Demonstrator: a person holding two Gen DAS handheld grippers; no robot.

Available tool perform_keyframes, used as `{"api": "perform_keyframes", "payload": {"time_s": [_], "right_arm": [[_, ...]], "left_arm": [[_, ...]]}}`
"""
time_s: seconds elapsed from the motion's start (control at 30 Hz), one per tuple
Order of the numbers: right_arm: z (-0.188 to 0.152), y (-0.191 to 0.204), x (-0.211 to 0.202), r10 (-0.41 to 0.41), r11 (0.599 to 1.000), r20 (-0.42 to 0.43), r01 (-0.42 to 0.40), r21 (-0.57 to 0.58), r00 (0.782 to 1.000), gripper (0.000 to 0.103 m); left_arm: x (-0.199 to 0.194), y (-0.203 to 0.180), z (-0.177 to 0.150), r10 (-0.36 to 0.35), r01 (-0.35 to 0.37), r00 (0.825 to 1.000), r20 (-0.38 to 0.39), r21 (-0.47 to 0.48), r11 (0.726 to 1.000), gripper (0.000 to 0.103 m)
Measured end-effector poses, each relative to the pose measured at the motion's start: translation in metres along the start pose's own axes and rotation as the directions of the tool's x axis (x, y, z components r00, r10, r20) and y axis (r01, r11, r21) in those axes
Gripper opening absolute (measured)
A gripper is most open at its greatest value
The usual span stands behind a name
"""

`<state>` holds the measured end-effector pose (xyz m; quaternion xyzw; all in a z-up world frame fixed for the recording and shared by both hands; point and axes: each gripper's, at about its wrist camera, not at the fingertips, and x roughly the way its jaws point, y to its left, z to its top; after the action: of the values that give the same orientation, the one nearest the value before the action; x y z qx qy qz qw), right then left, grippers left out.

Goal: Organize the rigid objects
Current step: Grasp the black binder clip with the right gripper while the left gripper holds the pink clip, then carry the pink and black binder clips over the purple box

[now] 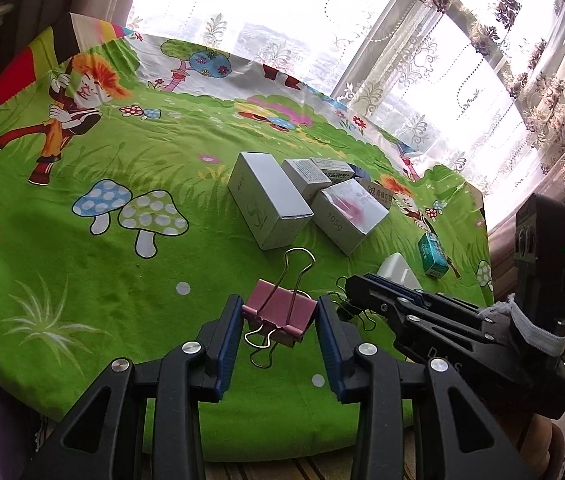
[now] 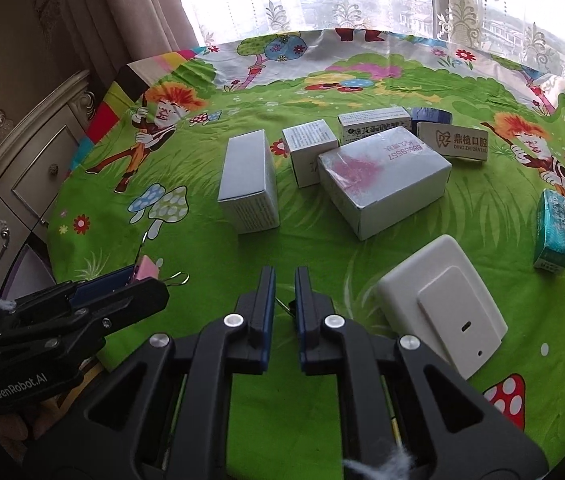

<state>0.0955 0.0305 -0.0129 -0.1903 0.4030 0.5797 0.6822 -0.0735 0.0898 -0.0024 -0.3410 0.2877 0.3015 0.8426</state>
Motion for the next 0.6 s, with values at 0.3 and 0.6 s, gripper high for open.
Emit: {"api": "perform_keyframes", "payload": {"time_s": [0.3,0.6], "right_arm": [[-0.004,-0.002,0.009,-0.053,0.999,-0.054,0.053,0.006,0.997,0.069],[-0.005,-0.019,0.011,0.01,0.995,-0.066,-0.004,0.104,0.998,0.033]], "left_arm": [[-0.017,0.014,-0.01,-0.027,0.028,0.999,0.02,-0.059,0.998,0.038],[-0.033,0.021,-0.019,-0.034,0.037,0.999,0.04,-0.083,0.996,0.038]]}}
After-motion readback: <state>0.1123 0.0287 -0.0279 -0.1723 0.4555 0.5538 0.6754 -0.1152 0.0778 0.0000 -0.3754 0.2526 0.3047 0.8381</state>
